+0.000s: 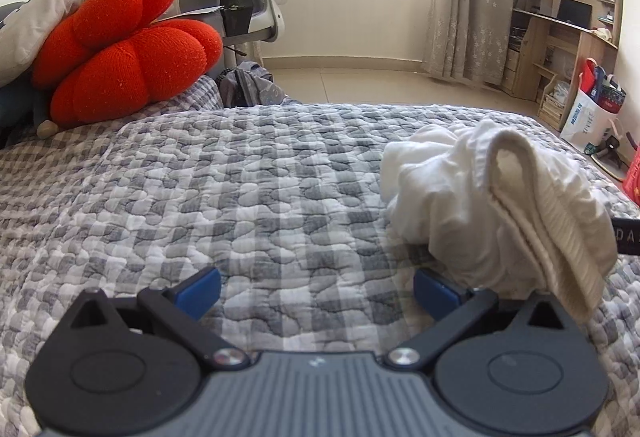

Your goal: Fold clothes

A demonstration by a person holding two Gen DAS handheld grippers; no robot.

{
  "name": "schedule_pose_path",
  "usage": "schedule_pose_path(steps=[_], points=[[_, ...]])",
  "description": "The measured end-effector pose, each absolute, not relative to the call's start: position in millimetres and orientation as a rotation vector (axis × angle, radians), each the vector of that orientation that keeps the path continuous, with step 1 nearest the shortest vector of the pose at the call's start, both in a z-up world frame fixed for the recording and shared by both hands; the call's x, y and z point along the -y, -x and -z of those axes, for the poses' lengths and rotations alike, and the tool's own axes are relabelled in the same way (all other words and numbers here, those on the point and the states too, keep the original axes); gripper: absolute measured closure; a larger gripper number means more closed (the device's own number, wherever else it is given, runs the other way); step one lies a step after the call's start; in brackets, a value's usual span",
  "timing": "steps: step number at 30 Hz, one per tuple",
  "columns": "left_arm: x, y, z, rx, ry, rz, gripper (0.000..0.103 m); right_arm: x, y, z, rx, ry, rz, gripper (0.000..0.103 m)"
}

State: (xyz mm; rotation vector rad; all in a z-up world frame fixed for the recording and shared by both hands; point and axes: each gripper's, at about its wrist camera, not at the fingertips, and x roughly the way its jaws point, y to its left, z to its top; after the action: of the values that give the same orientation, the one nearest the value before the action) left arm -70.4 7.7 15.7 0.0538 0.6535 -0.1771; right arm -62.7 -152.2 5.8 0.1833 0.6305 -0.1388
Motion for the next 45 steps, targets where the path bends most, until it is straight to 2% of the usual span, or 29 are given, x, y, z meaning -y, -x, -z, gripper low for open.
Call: schedule_pose_path(steps=[2, 4, 8, 16, 17, 19, 20, 21, 22, 24, 32, 35, 40, 45], points=[[-14.4, 80.8, -21.9, -0.650, -0.035, 0.221, 0.000, 154.7, 74.5, -6.8, -0.618, -0.245, 0.099, 0.005], [-18.3, 89.8, -28.4, -0.635, -0.014, 0.263, 0.000, 153.3, 81.3, -8.4, -0.610, -0.249, 0.088, 0.019], [-4.5, 96.5, -35.7, -0.614, -0.028, 0.364, 0.000, 150.3, 86.6, -15.0, -0.596, -0.243, 0.051, 0.032], [41.4, 85.3, -24.6, -0.617, -0.171, 0.381, 0.001, 153.7, 89.2, -15.0, -0.552, -0.215, 0.039, 0.034], [43.0, 83.2, -22.6, -0.623, -0.169, 0.387, 0.007, 154.6, 85.8, -11.9, -0.563, -0.216, 0.040, 0.034], [41.7, 78.5, -19.8, -0.648, -0.136, 0.414, 0.025, 156.6, 79.7, -4.5, -0.589, -0.229, 0.042, 0.033], [38.6, 76.5, -20.9, -0.659, -0.097, 0.441, 0.046, 155.8, 78.2, -3.4, -0.587, -0.227, 0.043, 0.033], [35.5, 74.5, -22.0, -0.669, -0.058, 0.468, 0.075, 154.9, 80.5, -3.7, -0.578, -0.218, 0.036, 0.033], [32.4, 73.8, -24.8, -0.670, -0.035, 0.475, 0.087, 153.3, 82.2, -3.7, -0.572, -0.209, 0.026, 0.033], [26.3, 75.7, -34.7, -0.651, -0.030, 0.443, 0.098, 150.3, 83.3, -0.7, -0.571, -0.188, 0.025, 0.033], [-31.4, 83.8, -83.3, -0.524, 0.060, 0.357, 0.098, 154.1, 90.6, 0.2, -0.559, -0.205, 0.010, 0.032], [-44.1, 81.9, -87.1, -0.527, 0.082, 0.319, 0.098, 146.5, 90.5, -0.3, -0.569, -0.160, 0.019, 0.029], [-64.7, 85.3, -94.4, -0.514, 0.110, 0.277, 0.098, 136.9, 92.9, 2.1, -0.578, -0.085, 0.002, 0.019], [-80.7, 92.4, -114.7, -0.476, 0.116, 0.281, 0.098, 134.2, 107.3, -9.2, -0.495, -0.080, 0.044, 0.019]])
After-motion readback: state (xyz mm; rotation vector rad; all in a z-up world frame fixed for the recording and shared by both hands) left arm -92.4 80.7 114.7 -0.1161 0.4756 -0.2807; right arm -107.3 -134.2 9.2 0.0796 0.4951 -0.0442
